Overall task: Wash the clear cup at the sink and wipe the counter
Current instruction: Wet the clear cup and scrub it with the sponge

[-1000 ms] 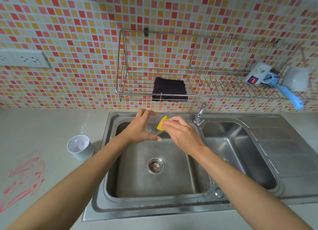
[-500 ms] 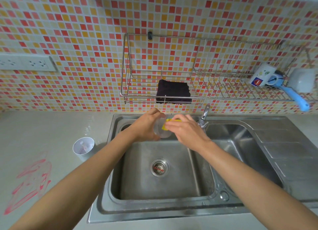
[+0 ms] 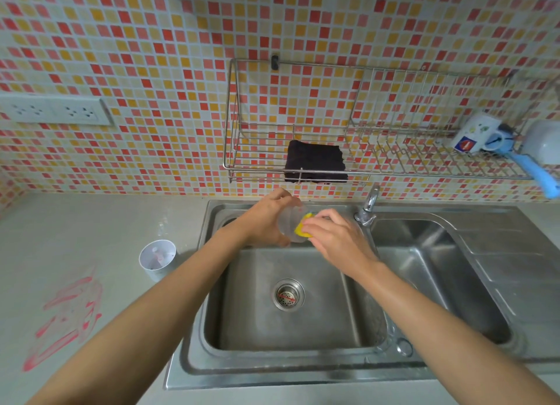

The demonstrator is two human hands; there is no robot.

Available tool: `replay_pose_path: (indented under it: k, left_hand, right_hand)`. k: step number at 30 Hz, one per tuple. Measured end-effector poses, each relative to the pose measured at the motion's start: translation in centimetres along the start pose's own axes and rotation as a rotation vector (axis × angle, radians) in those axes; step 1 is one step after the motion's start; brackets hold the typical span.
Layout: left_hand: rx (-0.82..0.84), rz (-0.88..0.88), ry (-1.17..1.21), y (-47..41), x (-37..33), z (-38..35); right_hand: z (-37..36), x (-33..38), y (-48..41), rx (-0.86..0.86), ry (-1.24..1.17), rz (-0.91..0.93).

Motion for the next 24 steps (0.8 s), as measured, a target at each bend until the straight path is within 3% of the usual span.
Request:
replay_pose_path:
  k: [4,8,10,13,15,17,20,24]
  left_hand:
    - [-0.071,0.011,0.081,0.4,-0.4,0.1]
    - [-0.230,0.008,0.084,0.9,-0.6,1.0]
    - [-0.283,0.022,0.078,1.0,-0.3,1.7]
    - [-0.255,0.020,-0.003,1.0,0.5,1.8]
    - [-0.212,0.032,-0.084,0.9,1.2,1.3]
    - [-0.142,0.061,-0.160,0.9,1.5,0.5]
    - [-0.087,-0.007,-0.140,0.7,0.4,-0.3]
    - [-0.083,-0.052,-0.136,0.5,-0.9,0.4]
  right_hand:
    - [0.5,-0.3,0.5,-0.118,0.000,-0.025]
    - [1.3,0.6,-0.1,-0.129,0.019,-0.005]
    - [1.3,0.3,-0.6,-0.052,-0.144,-0.063]
    - [-0.9,-2.4,-0.3,0.153,-0.563,-0.382]
    - [-2.3,-2.7,0.2,0.223,-0.669,-0.470]
    - [-2.2,-1.7,-0.2,0.225,-0.475,-0.330]
    - [-0.4,0.7,-1.0,0.084,0.020,0.011]
    - [0.4,1.0,-1.2,-0.019,0.118,-0.009]
Point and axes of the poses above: each hand's wrist, its own y-axis away from the middle knuckle, its own z-axis out of the back of the hand, x = y × z, the point moved 10 cm from there along -y, towards the middle knuckle, and after that the axes turned 2 degrees about x, right-handed, at the moved point
